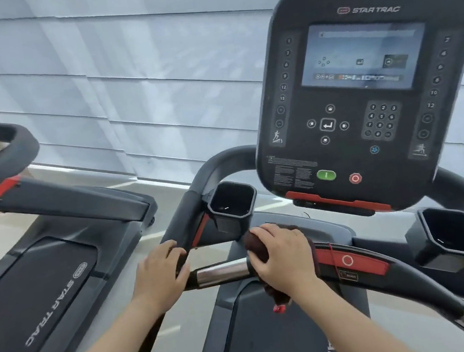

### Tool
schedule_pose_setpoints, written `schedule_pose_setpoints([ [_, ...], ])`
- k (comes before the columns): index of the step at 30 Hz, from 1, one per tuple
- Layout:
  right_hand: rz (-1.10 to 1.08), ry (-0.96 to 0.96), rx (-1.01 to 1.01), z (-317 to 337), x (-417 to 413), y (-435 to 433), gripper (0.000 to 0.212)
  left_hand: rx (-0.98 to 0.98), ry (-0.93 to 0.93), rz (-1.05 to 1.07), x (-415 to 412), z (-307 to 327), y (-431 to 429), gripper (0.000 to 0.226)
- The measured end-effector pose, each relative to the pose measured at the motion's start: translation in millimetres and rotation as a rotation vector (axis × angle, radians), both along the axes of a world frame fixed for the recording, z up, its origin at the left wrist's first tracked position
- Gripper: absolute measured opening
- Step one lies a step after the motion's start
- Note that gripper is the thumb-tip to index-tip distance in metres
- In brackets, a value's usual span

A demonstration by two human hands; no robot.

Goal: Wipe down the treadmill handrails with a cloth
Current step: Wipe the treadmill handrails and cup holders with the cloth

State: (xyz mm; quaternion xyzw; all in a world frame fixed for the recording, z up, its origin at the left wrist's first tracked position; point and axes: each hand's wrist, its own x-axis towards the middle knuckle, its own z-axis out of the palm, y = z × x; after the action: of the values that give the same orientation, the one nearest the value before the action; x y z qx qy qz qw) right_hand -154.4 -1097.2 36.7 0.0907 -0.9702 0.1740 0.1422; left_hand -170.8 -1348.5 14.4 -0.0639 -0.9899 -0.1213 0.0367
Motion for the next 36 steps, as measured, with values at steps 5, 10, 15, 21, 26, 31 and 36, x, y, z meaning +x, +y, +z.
schedule_pose_setpoints([
  [5,0.168,0.031,0.094,-18.4,10.2,-32.9,0.041,0.001,-0.157,0.032,12.9,-30.1,-35.2,0.057],
  [10,0.072,0.129,0.096,-25.8,10.1,-18.1,0.041,0.105,-0.143,0.044,17.1,-41.7,-41.2,0.056],
  [15,-0.007,0.047,0.131,-29.3,4.9,-53.2,0.037,0.087,-0.129,0.054,13.2,-49.8,-43.4,0.055],
  [21,0.038,-0.001,0.166,-28.5,0.6,-80.5,0.033,0.148,-0.14,0.051,13.3,-49.7,-45.5,0.054],
  [26,0.07,0.065,0.204,-29.2,8.4,-53.1,0.039,0.196,-0.15,0.045,14.8,-48.6,-48.9,0.055],
  [31,0.007,0.079,0.222,-36.7,6.2,-60.8,0.037,0.197,-0.155,0.072,11.8,-49.4,-45.5,0.055],
  [36,0.104,0.023,0.246,-44.6,-2.4,-101.9,0.035,0.255,-0.142,0.085,12.2,-49.5,-46.8,0.048],
])
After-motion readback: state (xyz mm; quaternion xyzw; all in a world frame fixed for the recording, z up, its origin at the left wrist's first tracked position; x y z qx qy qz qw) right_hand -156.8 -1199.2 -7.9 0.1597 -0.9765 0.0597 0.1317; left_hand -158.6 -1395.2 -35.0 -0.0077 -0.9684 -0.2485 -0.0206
